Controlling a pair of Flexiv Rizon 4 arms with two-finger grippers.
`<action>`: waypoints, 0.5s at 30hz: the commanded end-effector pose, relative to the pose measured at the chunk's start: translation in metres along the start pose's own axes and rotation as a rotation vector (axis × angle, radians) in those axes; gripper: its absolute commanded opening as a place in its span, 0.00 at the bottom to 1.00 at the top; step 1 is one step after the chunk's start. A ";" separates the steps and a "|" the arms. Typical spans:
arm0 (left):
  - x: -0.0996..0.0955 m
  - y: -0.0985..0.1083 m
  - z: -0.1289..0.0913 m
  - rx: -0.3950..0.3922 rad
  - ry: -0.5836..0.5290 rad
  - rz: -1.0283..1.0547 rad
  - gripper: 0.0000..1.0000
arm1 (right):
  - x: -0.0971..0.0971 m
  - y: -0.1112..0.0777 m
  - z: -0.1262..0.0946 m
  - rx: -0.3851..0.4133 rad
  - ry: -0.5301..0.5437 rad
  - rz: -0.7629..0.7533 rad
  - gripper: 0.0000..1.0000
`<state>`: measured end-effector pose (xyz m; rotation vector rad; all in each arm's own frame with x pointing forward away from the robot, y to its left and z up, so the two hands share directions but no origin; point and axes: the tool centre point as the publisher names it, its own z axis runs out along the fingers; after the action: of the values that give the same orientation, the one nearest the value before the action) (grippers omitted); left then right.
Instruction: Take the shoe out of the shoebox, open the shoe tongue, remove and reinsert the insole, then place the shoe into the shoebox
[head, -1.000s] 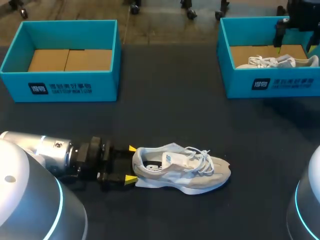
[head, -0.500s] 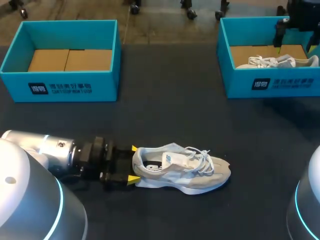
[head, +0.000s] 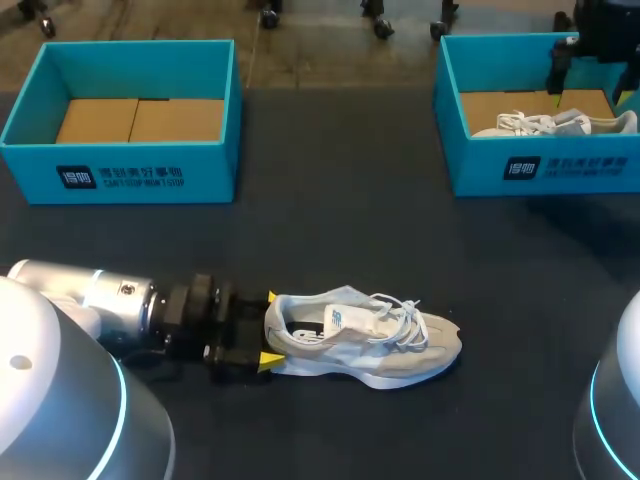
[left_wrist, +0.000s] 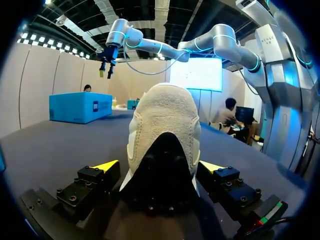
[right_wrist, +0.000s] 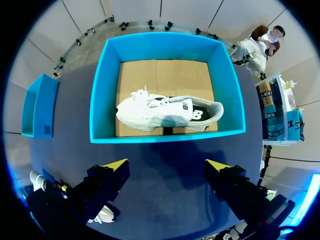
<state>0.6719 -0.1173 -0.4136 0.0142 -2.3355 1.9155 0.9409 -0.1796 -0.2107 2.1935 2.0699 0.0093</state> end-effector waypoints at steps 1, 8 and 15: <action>0.001 0.000 0.006 -0.001 -0.004 -0.002 1.00 | 0.000 0.000 0.000 -0.001 0.000 0.000 1.00; 0.000 0.001 0.012 0.009 -0.005 -0.008 1.00 | 0.000 0.000 0.000 -0.001 0.000 0.000 1.00; 0.002 -0.002 0.016 0.016 0.003 -0.010 1.00 | 0.000 0.000 0.000 -0.001 0.000 0.000 1.00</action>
<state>0.6682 -0.1306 -0.4132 0.0234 -2.3140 1.9270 0.9409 -0.1796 -0.2107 2.1935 2.0698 0.0094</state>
